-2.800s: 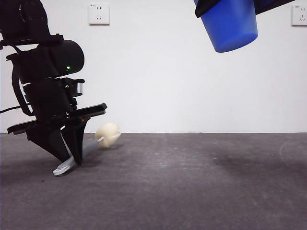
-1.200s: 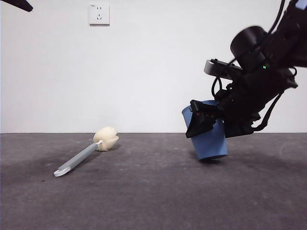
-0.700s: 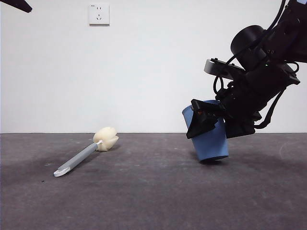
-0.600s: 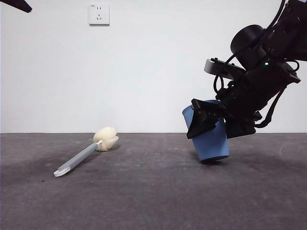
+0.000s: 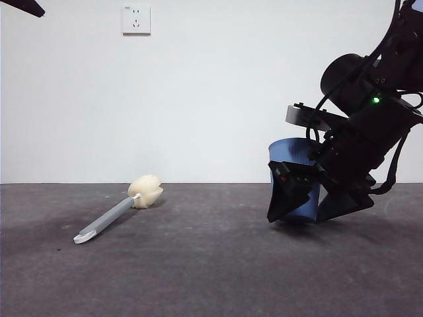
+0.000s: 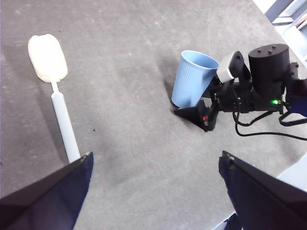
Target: Pick up the cup brush,pick up the cup,insert the brush into the cup,clean the cup,put the cup brush back,put the cup back to the fixed position on the table
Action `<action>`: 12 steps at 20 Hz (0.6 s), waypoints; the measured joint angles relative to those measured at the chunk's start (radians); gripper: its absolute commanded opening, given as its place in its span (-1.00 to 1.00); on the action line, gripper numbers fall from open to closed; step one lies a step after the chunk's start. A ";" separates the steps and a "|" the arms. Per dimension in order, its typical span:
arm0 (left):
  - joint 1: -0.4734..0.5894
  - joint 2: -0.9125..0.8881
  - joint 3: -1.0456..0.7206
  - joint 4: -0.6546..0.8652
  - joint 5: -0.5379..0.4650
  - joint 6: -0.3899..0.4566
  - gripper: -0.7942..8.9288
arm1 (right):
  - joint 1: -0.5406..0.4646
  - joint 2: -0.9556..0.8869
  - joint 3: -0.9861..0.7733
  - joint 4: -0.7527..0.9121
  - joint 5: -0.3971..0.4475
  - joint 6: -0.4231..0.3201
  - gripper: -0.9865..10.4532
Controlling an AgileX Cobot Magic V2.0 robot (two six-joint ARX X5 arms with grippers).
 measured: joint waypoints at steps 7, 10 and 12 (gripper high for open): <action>0.000 0.000 0.000 -0.001 -0.001 0.001 0.06 | 0.001 -0.003 0.013 -0.055 0.000 -0.016 0.06; 0.000 0.000 0.000 -0.001 -0.002 0.001 0.06 | 0.001 -0.008 0.017 -0.076 0.000 -0.019 0.06; 0.000 0.000 0.000 -0.001 -0.003 0.003 0.06 | 0.001 -0.018 0.017 -0.100 0.000 -0.019 0.06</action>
